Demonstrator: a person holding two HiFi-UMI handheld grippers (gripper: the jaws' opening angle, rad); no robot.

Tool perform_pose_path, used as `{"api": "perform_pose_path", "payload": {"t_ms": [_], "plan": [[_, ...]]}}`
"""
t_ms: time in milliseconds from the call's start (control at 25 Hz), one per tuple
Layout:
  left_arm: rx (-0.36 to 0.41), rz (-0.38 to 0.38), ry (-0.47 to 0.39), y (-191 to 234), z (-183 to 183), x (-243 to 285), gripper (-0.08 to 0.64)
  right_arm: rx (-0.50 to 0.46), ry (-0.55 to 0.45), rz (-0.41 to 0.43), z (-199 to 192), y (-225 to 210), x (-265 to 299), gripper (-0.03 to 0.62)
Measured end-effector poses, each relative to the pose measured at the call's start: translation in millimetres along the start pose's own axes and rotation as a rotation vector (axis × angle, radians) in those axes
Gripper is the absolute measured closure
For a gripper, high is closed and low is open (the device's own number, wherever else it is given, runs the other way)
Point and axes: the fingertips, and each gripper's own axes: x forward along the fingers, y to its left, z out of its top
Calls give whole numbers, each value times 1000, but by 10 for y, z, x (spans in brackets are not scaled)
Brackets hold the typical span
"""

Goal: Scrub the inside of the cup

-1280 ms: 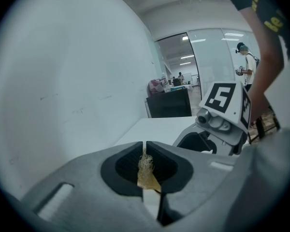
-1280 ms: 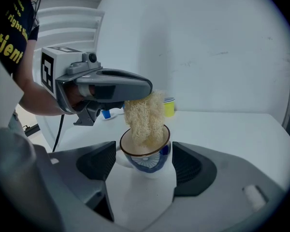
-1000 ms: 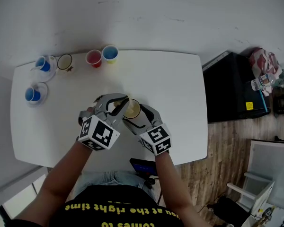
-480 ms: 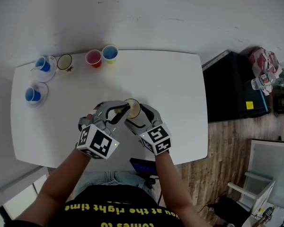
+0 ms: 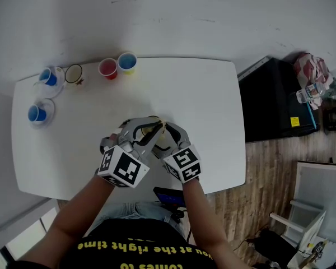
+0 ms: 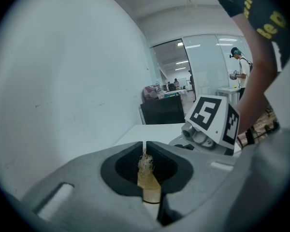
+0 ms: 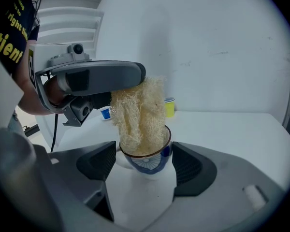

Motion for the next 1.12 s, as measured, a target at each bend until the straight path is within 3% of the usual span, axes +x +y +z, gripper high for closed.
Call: {"api": "perform_pose_path", "payload": {"t_ms": [600,1120], "plan": [[-1,100,60,432,-266,-16,535,15,1,22,-18,-18,21,221],[-56,56,32,278,-286,-264,535,32,-5,19,-9,-53,-3,221]]}}
